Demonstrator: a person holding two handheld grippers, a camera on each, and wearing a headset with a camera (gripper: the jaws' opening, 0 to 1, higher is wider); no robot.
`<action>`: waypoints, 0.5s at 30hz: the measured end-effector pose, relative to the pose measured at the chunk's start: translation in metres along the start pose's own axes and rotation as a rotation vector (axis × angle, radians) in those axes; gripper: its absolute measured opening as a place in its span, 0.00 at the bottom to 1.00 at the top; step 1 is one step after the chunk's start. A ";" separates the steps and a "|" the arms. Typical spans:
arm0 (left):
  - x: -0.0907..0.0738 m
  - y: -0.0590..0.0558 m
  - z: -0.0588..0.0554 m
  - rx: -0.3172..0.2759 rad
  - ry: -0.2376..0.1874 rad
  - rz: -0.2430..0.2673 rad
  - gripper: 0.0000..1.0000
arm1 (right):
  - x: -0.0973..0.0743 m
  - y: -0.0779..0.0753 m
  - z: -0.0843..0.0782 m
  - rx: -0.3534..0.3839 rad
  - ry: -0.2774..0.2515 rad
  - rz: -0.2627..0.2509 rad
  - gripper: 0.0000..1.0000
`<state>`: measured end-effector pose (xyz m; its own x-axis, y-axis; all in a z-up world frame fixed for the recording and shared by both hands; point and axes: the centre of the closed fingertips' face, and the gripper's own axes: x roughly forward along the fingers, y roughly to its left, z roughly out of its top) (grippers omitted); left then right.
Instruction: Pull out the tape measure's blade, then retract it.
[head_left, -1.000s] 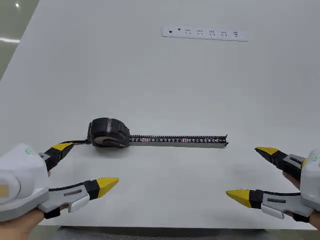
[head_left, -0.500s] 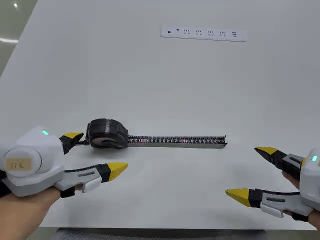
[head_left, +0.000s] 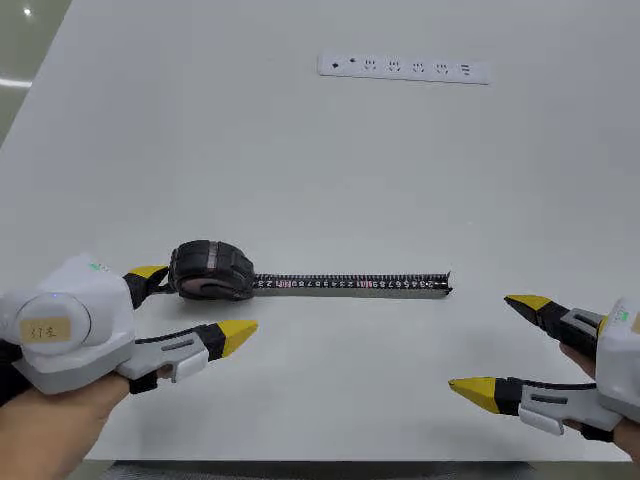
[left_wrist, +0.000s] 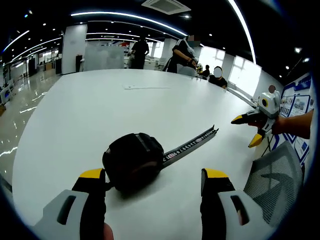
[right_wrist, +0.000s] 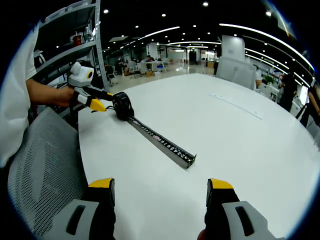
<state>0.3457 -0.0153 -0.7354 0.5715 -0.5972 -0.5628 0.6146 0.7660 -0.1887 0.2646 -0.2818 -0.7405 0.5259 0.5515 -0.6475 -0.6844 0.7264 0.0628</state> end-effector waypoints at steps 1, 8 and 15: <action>0.001 0.000 0.001 -0.008 -0.005 0.009 0.75 | 0.001 -0.001 0.000 0.001 0.001 0.004 0.71; 0.007 0.005 0.002 -0.042 -0.008 0.061 0.73 | 0.006 -0.008 0.001 -0.033 0.014 0.016 0.66; 0.014 0.007 0.003 -0.067 -0.007 0.128 0.72 | 0.013 -0.013 0.002 -0.051 0.030 0.043 0.60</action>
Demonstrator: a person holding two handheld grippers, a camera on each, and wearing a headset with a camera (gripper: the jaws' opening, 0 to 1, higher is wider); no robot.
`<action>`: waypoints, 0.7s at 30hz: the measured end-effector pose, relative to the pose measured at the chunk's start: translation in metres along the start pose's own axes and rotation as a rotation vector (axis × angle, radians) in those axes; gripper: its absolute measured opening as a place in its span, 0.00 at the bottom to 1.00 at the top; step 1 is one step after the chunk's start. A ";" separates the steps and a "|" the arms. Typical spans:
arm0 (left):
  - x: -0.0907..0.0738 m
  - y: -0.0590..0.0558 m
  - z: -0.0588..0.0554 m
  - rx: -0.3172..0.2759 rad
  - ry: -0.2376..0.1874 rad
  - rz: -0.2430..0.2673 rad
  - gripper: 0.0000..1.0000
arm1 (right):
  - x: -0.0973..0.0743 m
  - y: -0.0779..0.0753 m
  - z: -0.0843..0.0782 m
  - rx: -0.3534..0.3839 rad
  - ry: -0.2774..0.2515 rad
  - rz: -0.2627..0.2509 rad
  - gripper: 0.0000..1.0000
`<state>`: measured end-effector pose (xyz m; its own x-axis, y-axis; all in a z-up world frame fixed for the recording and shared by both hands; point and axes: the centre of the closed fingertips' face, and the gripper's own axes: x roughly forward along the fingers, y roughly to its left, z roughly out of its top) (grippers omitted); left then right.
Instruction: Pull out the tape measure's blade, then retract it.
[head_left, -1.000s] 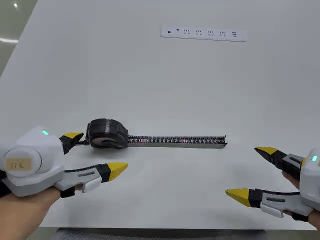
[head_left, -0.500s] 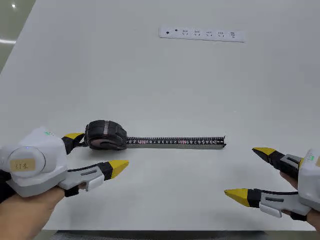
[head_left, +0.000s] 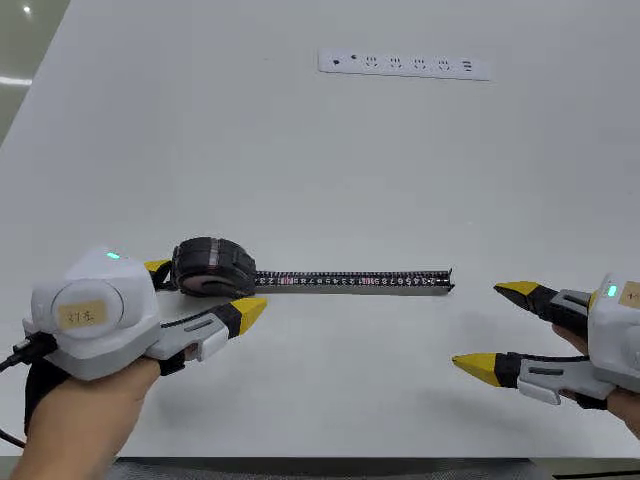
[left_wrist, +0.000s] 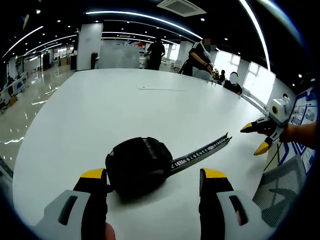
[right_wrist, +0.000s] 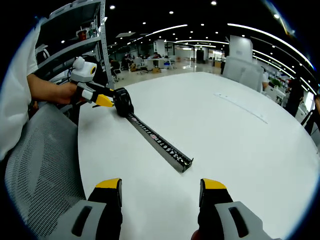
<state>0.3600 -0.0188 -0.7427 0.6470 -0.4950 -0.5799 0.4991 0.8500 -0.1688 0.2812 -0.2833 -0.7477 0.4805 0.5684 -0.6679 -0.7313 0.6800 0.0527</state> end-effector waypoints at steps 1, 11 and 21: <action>0.001 -0.002 0.001 -0.006 -0.002 -0.001 0.74 | 0.001 -0.001 0.001 -0.001 0.000 0.000 0.60; 0.006 0.003 0.003 -0.045 -0.020 0.085 0.75 | 0.011 -0.014 0.005 -0.043 0.025 0.028 0.55; 0.011 0.007 0.004 -0.080 -0.032 0.164 0.71 | 0.021 -0.025 0.006 -0.092 0.052 0.066 0.49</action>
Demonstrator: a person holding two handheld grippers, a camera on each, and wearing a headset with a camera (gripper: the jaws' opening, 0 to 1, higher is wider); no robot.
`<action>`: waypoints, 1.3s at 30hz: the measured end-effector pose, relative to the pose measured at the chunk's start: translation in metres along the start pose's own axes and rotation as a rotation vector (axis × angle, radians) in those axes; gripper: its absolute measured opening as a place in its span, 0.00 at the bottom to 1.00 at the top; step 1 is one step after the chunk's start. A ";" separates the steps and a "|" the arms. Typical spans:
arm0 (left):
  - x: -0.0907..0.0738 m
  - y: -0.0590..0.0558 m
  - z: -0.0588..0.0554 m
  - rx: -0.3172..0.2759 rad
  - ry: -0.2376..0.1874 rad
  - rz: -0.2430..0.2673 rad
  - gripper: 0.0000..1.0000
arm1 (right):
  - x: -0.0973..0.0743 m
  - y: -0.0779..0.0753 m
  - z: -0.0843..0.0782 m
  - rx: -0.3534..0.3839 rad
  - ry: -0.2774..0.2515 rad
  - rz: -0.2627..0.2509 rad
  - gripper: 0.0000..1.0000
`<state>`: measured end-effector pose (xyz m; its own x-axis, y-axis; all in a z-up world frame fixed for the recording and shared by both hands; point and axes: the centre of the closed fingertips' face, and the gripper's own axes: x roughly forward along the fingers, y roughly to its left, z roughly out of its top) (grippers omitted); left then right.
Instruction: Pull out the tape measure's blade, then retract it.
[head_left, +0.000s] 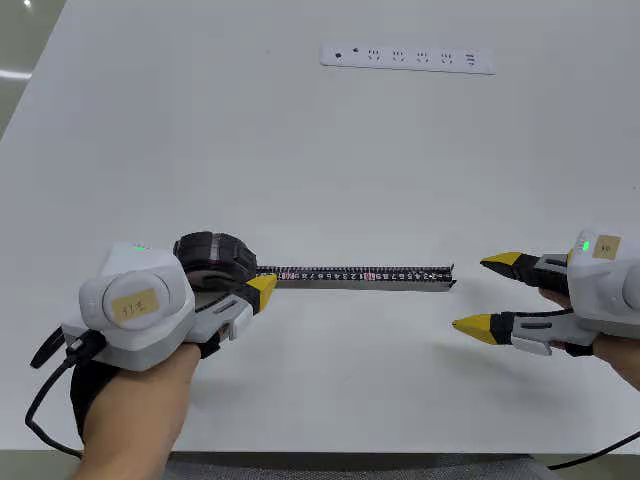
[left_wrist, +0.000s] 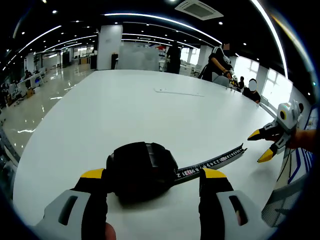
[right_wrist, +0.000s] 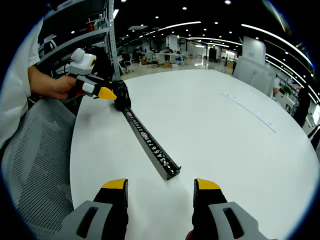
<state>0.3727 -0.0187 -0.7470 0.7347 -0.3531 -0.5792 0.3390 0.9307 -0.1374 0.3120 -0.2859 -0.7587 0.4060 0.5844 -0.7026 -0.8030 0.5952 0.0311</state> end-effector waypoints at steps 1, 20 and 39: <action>0.001 0.001 0.000 -0.006 -0.001 0.011 0.71 | 0.001 -0.001 -0.001 -0.003 0.007 0.005 0.49; 0.010 0.011 0.000 -0.050 0.004 0.092 0.64 | 0.021 -0.012 -0.001 -0.100 0.060 0.084 0.32; 0.012 0.015 0.000 -0.108 0.007 0.096 0.60 | 0.036 -0.013 -0.003 -0.158 0.080 0.147 0.20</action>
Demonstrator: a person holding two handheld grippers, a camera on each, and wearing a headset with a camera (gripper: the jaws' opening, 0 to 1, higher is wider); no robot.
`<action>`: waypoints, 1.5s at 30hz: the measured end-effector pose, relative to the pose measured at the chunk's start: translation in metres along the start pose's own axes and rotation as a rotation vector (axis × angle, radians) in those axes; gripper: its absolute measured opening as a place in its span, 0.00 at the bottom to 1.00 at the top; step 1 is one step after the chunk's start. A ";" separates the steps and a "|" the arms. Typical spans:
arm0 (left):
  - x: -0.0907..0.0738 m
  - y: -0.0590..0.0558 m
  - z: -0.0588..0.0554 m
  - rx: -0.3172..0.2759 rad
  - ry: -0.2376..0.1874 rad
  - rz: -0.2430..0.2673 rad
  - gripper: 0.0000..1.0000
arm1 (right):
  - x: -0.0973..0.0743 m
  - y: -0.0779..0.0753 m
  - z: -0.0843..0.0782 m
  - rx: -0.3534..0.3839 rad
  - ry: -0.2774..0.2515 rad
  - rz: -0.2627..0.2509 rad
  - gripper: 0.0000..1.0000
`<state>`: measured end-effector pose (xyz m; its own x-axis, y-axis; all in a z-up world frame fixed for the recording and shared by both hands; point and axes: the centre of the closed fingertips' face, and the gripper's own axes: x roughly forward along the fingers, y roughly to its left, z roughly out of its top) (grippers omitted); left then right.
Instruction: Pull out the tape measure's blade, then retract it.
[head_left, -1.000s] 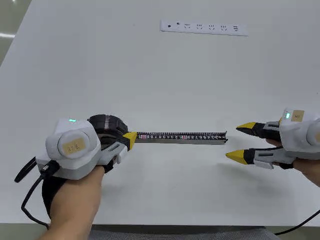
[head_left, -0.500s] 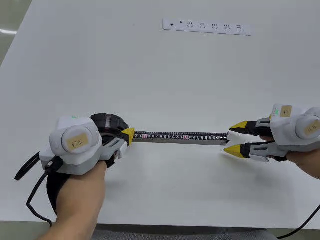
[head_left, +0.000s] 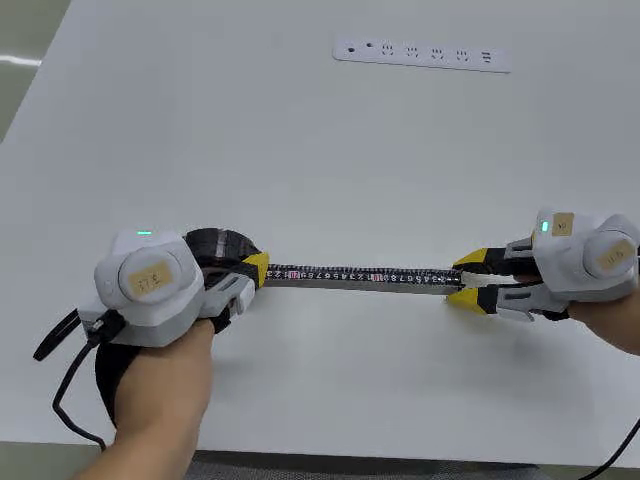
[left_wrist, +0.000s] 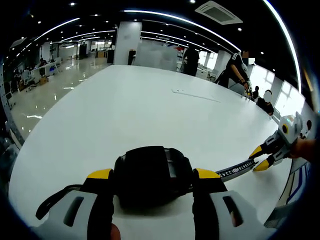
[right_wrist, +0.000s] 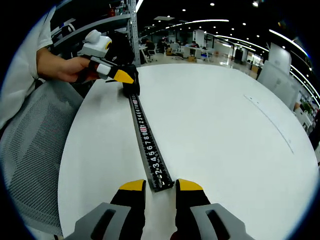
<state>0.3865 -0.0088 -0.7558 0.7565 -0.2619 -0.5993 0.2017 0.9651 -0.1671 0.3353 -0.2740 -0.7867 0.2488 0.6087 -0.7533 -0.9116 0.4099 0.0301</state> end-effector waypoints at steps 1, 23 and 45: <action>0.000 0.000 0.000 0.000 0.000 -0.001 0.59 | 0.000 0.000 0.000 -0.002 0.001 0.002 0.20; -0.001 0.002 0.000 0.011 -0.006 -0.008 0.58 | -0.001 -0.002 0.002 -0.064 0.005 0.010 0.11; -0.001 0.001 -0.001 0.003 0.005 -0.022 0.56 | 0.010 0.003 0.015 -0.084 -0.004 0.020 0.10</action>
<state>0.3850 -0.0079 -0.7558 0.7484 -0.2829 -0.5998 0.2200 0.9591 -0.1779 0.3400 -0.2561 -0.7843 0.2314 0.6190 -0.7505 -0.9406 0.3395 -0.0100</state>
